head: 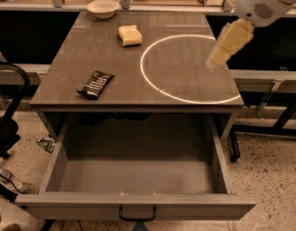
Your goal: Place sponge into top drawer
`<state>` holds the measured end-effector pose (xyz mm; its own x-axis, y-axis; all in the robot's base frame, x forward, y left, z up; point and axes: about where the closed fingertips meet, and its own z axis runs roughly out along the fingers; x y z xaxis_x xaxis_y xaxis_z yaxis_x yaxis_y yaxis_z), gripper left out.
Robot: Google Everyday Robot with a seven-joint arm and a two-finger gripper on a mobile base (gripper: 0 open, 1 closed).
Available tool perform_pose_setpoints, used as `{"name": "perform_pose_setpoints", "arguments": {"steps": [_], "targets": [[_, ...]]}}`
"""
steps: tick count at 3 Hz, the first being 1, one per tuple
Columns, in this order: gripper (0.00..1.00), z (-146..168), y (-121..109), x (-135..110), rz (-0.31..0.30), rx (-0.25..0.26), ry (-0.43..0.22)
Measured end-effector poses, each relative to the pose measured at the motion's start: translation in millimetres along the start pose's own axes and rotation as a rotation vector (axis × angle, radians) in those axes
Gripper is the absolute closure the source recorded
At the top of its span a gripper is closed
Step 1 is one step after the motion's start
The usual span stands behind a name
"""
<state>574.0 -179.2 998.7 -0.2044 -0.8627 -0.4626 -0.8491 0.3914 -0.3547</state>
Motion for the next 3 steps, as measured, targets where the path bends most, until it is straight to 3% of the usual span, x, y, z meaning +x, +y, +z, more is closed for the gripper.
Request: {"name": "perform_pose_setpoints", "arguments": {"steps": [1, 2, 3], "targets": [[0.00, 19.7, -45.5, -24.9, 0.157, 0.103, -0.048], [0.00, 41.3, -76.9, -47.2, 0.294, 0.187, -0.085], [0.00, 64.7, -94.6, -67.0, 0.438, 0.215, -0.121]]}}
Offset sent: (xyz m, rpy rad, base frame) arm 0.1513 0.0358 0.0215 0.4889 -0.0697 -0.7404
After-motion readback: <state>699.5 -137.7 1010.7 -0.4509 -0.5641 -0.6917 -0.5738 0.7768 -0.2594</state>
